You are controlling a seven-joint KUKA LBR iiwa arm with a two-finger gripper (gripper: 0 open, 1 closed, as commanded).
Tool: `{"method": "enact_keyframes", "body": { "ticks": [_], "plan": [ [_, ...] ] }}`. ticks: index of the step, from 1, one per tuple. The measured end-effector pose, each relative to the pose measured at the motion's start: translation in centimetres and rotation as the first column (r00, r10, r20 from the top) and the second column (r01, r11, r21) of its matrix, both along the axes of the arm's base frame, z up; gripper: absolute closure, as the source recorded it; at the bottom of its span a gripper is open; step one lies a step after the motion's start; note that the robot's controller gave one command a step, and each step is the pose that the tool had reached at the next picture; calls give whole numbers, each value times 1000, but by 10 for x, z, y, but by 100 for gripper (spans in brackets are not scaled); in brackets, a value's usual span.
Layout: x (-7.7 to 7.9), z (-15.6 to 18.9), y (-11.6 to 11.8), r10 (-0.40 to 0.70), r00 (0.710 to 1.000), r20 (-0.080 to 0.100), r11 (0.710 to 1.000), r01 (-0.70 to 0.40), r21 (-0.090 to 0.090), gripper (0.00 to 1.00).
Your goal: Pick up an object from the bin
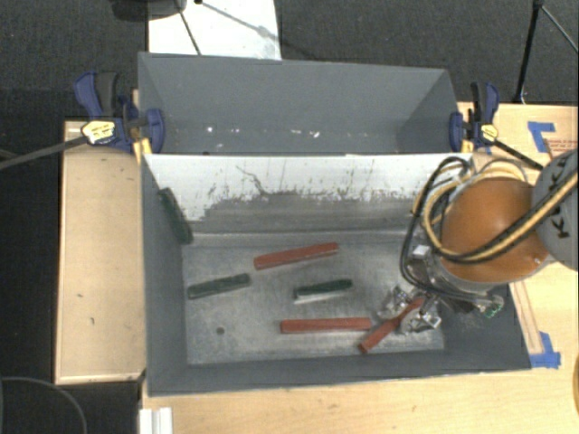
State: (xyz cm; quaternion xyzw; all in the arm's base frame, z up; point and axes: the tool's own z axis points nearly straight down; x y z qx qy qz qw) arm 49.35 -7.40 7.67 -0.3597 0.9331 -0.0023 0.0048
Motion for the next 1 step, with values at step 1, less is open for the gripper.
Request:
{"method": "enact_keyframes", "body": {
  "ticks": [1],
  "plan": [
    [0, 0, 3, -10, 1000, 0, 1000, 10, 0, 100]
  ]
}}
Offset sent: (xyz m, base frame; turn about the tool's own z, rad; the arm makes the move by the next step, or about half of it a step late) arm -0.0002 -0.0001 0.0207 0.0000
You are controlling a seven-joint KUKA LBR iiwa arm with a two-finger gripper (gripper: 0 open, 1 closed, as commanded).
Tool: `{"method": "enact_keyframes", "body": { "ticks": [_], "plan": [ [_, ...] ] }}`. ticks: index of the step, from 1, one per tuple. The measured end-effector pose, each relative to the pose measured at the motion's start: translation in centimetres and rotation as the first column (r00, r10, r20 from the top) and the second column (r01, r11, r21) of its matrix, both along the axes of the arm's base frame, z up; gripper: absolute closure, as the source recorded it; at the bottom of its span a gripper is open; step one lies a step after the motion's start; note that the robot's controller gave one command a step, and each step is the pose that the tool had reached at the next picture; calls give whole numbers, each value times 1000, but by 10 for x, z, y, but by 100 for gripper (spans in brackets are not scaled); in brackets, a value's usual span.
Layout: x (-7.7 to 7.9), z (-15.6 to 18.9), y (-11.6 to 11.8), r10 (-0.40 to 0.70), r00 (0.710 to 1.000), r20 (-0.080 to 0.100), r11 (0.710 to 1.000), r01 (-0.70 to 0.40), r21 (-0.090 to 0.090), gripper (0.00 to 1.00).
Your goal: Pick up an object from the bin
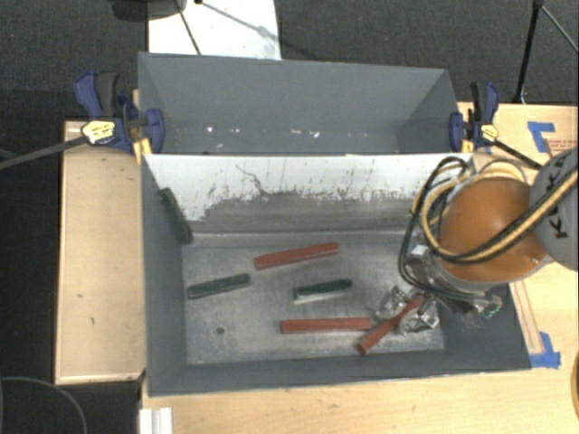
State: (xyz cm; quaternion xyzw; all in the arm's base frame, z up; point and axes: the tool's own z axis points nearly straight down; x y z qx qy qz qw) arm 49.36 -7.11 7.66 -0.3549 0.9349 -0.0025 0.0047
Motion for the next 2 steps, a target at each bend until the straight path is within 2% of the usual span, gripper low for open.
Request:
{"method": "enact_keyframes", "body": {
  "ticks": [2],
  "plan": [
    [-1, 8, 1, -3, 1000, -4, 1000, 3, 3, 100]
  ]
}}
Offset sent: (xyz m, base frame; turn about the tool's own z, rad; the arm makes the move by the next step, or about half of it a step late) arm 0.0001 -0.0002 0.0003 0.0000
